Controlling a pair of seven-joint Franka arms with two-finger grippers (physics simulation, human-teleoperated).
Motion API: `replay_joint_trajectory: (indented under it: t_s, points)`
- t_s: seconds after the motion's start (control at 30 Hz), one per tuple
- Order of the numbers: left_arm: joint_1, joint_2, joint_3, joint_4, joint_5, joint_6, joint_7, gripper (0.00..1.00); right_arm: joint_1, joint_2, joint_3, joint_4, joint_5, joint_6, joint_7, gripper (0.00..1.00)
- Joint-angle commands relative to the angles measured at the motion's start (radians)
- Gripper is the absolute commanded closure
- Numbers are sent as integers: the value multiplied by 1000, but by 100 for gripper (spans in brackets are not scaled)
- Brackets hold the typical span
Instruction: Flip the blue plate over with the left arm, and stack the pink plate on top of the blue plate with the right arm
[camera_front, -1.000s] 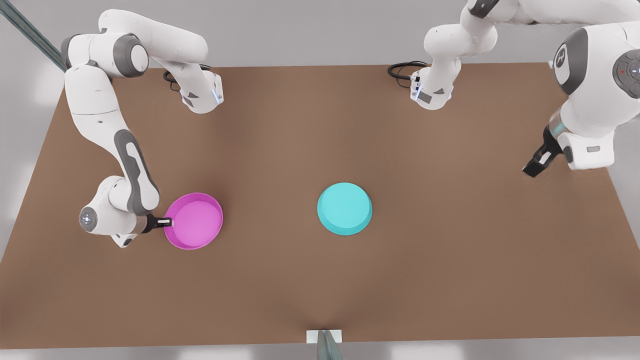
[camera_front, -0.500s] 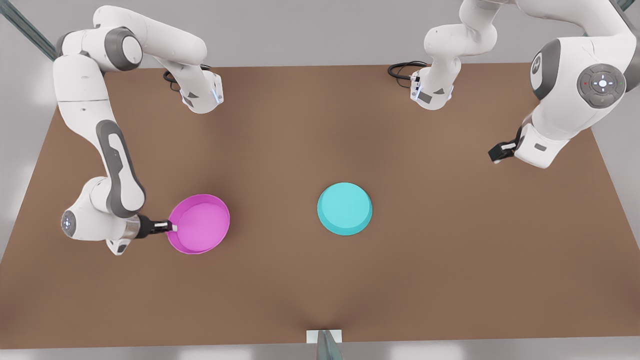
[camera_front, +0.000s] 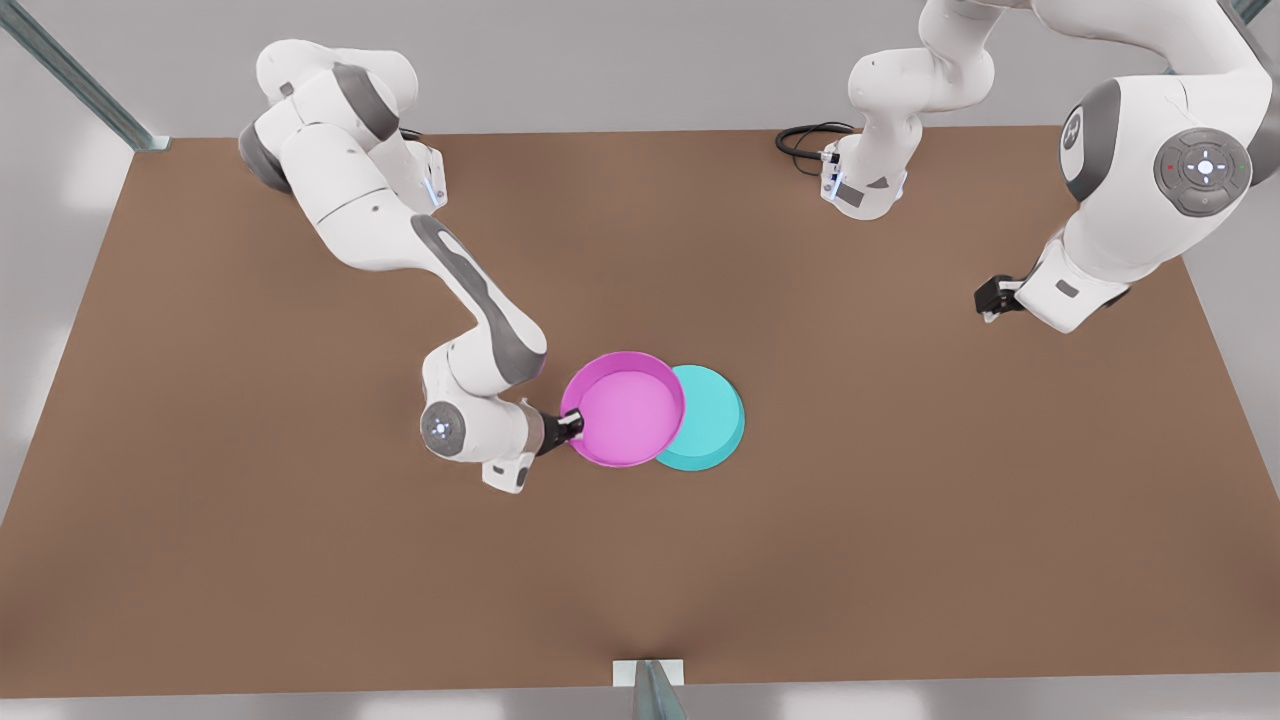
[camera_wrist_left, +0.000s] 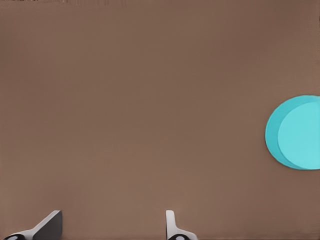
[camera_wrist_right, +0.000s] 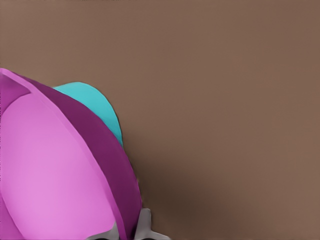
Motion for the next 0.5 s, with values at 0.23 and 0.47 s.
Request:
replay_joint_trajectory:
  t_s: [0.23, 0.47]
  points:
    - [0, 1, -1, 0, 1, 4, 173, 0, 115, 141, 0, 130, -5, 245, 608, 79]
    - [8, 4, -1, 0, 2, 7, 175, 0, 131, 130, 0, 113, -14, 264, 608, 79]
